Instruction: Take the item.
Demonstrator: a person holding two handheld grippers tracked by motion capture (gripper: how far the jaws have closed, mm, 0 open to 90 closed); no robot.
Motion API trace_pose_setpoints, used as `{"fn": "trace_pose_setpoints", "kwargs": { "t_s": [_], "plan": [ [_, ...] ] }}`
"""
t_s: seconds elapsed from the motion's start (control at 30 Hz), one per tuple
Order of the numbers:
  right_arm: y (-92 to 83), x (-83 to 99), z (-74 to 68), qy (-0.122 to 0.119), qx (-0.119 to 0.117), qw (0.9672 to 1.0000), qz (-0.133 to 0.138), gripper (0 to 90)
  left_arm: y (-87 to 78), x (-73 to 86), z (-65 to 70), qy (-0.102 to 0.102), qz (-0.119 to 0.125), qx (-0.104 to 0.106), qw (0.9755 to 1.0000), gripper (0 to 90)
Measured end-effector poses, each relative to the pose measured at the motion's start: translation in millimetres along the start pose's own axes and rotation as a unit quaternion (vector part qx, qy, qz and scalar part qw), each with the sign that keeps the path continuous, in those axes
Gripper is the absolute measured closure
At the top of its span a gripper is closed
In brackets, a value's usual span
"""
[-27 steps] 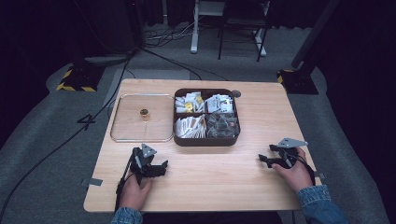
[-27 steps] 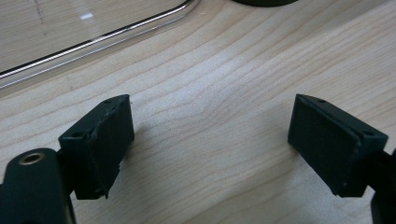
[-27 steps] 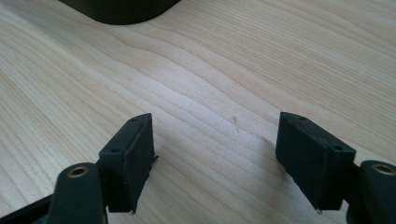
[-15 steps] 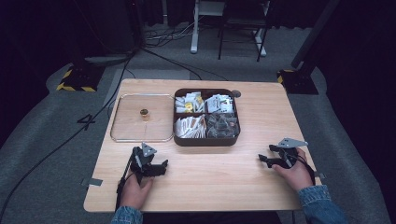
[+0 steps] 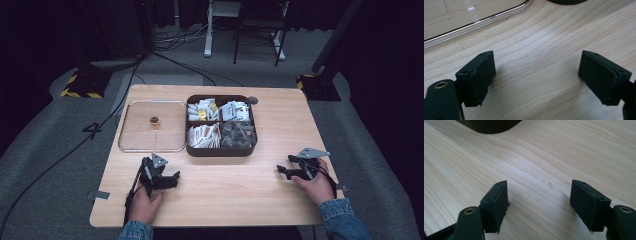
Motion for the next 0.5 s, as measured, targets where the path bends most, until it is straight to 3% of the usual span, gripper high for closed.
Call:
{"fn": "trace_pose_setpoints", "kwargs": {
  "t_s": [0.2,0.5],
  "plan": [
    [-2.8,-1.3,1.0,0.002,-0.005,0.9999,-0.012,38.9,0.1,-0.1,0.0,-0.001,0.0,0.0,1.0,14.8],
    [-17.4,-28.2,1.9,0.015,-0.01,0.9998,0.001,42.2,-0.3,0.2,-0.2,0.0,0.0,-0.001,1.0,14.9]
  ]
}}
Point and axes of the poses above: each handheld gripper's, and its own axes: y roughly forward along the jaws, x roughly out of its underside, z roughly to its right, the point moved 7 cm from there along y, roughly forward along the jaws, and after that the axes turned 5 degrees about z, right-handed, at the moved point
